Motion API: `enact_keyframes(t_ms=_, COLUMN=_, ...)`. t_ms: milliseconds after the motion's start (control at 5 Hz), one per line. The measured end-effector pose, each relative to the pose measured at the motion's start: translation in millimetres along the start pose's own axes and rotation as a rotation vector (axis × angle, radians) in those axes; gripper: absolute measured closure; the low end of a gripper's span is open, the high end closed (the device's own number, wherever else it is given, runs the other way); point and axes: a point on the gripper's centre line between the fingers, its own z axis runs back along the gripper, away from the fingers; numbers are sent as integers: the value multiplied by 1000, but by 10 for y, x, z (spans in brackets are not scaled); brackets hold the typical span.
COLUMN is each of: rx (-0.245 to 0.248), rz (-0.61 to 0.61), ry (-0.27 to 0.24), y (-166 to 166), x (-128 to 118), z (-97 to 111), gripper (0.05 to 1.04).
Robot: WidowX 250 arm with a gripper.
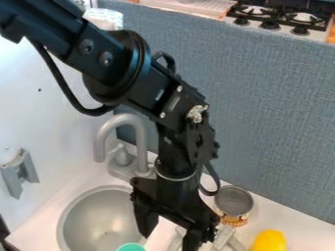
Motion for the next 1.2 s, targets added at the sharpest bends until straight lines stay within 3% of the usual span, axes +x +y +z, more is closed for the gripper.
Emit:
enact_keyframes(t_ms=200, rx=7, rz=3, ry=19, y=9, x=-29, z=-53, gripper=76)
enact_keyframes(t_ms=600, rx=36, rz=-23, ry=-14, y=156, x=-63, z=-221, gripper=76)
enact_keyframes(t_ms=800, rx=32, rz=4, ry=5, y=217, x=-37, z=-394, gripper=76)
enact_keyframes(t_ms=1000, rx=48, rz=19, ry=77, y=301, x=-69, z=-593, gripper=76)
enact_keyframes(t_ms=1200, rx=57, rz=22, ry=98, y=307, x=-41, z=-701, gripper=76)
